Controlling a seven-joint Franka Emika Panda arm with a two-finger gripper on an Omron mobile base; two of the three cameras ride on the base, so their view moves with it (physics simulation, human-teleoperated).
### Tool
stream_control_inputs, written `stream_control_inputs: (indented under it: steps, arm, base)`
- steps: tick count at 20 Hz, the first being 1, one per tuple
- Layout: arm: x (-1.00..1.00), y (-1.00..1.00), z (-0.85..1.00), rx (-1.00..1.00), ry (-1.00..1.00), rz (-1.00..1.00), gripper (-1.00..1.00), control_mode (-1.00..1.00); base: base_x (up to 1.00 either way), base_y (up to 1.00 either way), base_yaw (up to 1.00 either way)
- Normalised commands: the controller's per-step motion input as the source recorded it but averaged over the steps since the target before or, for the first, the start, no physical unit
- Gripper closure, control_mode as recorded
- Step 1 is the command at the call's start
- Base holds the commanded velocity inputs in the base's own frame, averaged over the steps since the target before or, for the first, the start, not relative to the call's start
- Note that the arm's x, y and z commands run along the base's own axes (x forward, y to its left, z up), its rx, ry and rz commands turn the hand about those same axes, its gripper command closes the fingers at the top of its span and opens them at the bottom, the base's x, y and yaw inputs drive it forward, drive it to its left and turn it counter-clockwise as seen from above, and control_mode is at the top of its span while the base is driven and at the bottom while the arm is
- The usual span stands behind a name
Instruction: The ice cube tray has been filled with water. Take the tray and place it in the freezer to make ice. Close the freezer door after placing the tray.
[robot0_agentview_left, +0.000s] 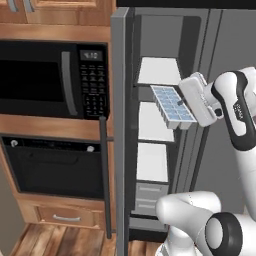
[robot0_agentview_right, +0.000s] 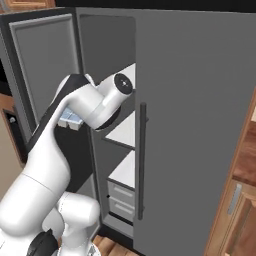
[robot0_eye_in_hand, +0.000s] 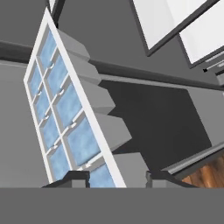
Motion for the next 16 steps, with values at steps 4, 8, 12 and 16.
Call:
stream_control_inputs:
  steps: [4,8,12,16]
  arm:
    - [0.00,0.00,0.00,0.00,0.00,0.00,1.00,1.00]
    - [0.00,0.02,0.00,-0.07,0.00,-0.10,1.00,-1.00]
    - [0.00,0.10,0.03,-0.09,0.00,-0.13,1.00,-1.00]
    - [0.00,0.03,0.23,-0.07,0.00,-0.13,1.00,-1.00]
  base:
    - [0.00,0.00,-0.10]
    - [0.00,0.00,-0.03]
    - [0.00,0.00,0.00]
    - [0.00,0.00,0.00]
